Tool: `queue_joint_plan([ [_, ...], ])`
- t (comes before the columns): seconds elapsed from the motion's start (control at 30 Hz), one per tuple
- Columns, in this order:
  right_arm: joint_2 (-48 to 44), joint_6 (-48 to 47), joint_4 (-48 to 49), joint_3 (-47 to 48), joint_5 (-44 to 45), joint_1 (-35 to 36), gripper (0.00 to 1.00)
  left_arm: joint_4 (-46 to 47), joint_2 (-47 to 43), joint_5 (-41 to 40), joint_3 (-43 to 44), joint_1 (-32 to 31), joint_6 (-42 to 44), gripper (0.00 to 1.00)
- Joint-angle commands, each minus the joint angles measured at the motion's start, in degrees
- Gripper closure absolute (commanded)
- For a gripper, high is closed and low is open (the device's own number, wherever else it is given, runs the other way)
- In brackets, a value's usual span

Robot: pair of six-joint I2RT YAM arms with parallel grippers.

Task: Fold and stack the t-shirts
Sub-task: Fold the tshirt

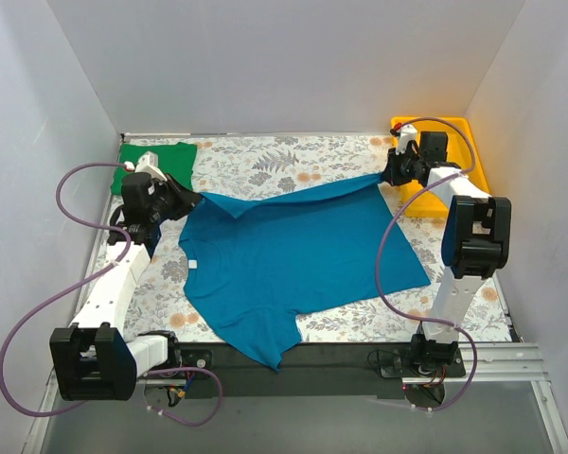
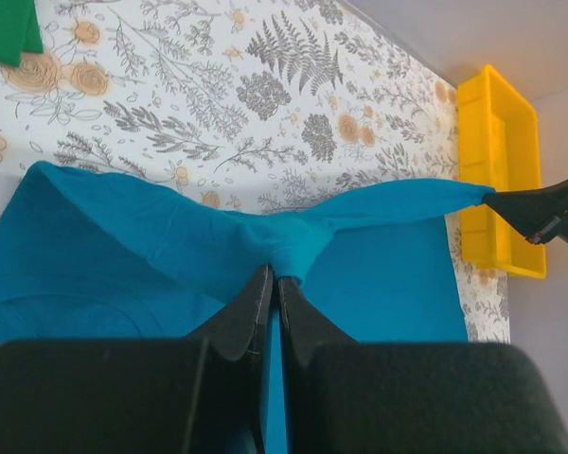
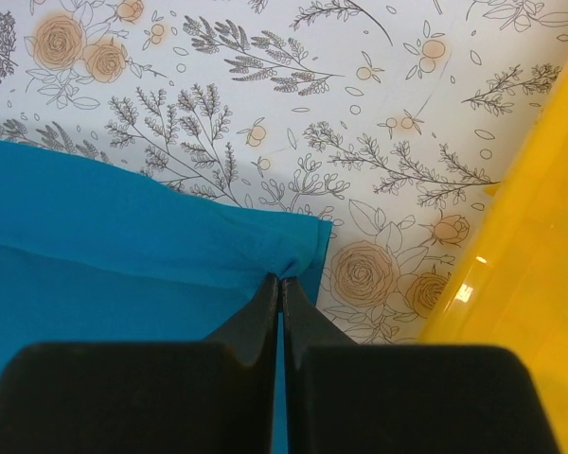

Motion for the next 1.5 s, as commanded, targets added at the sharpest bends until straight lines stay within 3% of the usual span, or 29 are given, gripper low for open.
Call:
queue_joint_plan([
  [0.0,-3.75,-1.15,0.0,-0.53,-0.3,-0.17,0.99,-1.49,-2.06,-0.16,-0.76,-0.01,0.75,1.0],
  [1.33,-10.34,-5.72,-0.53,-10.11,2.34,-1.23,0.99,-4.13,-9.61,4.67,-8.58,0.08,-2.23,1.0],
  [1.4,-11.3,-6.42,-1.14,-10.2,1.38,-1.23,0.88,-4.22,-9.97,5.54,-9.1,0.08,-2.76,1.0],
  [1.43,-11.83,-6.6,-1.75,-10.28,0.5,-1.23,0.78,-4.13,-9.97,5.72,-9.2,0.08,-2.94,1.0],
  [1.47,-12.27,-6.78,-2.02,-10.28,0.23,-1.23,0.63,-4.22,-9.97,5.99,-9.37,0.08,-3.11,1.0],
])
